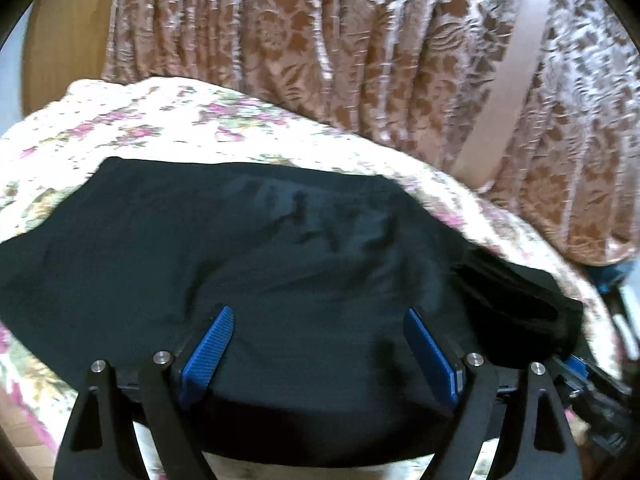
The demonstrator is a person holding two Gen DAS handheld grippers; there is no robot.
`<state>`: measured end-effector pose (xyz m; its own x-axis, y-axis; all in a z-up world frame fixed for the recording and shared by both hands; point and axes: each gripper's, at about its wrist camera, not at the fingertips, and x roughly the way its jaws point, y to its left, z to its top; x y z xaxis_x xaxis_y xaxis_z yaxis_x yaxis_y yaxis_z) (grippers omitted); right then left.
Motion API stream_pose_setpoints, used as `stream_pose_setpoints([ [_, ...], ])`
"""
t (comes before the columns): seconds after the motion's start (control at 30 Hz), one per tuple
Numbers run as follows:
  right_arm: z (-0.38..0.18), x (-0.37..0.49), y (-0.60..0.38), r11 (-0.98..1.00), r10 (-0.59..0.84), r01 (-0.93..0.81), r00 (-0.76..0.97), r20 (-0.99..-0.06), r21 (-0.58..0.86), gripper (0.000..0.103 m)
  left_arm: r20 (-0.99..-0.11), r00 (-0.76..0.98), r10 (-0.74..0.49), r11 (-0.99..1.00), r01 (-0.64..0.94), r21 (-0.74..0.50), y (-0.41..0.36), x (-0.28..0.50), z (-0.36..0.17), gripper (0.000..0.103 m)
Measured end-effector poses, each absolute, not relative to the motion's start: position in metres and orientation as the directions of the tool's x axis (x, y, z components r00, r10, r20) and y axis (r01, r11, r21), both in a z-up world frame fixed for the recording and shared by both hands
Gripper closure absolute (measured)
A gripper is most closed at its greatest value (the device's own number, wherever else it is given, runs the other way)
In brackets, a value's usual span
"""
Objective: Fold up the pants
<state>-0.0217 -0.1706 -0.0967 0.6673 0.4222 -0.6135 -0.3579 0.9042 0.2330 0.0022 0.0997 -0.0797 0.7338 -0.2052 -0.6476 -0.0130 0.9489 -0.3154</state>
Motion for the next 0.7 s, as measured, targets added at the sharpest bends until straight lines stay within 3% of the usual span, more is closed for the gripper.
stream_pose_setpoints([
  [0.1,-0.080,-0.034,-0.199,0.877,0.480,-0.362,0.693,-0.538,0.317,0.057,-0.615,0.721,-0.320,0.911,0.057,-0.408,0.092,0.002,-0.075,0.016],
  [0.23,-0.062,-0.040,-0.239,0.905,0.411,-0.280,0.771,-0.487,0.320,0.057,-0.579,0.678,-0.452,0.855,0.145,-0.498,0.070,0.003,-0.067,0.016],
  [0.4,-0.072,-0.020,-0.271,0.977,0.150,-0.032,0.803,-0.576,0.210,0.057,-0.549,0.622,-0.558,0.798,0.222,-0.560,0.038,0.010,-0.064,0.016],
  [0.53,-0.105,-0.003,-0.288,0.948,0.176,0.056,0.727,-0.663,0.312,0.058,-0.586,0.546,-0.599,0.778,0.225,-0.587,0.016,0.028,-0.074,0.018],
  [0.7,-0.114,-0.008,-0.291,0.937,0.161,0.083,0.760,-0.630,0.340,0.058,-0.610,0.499,-0.616,0.770,0.220,-0.598,-0.002,0.045,-0.083,0.043],
])
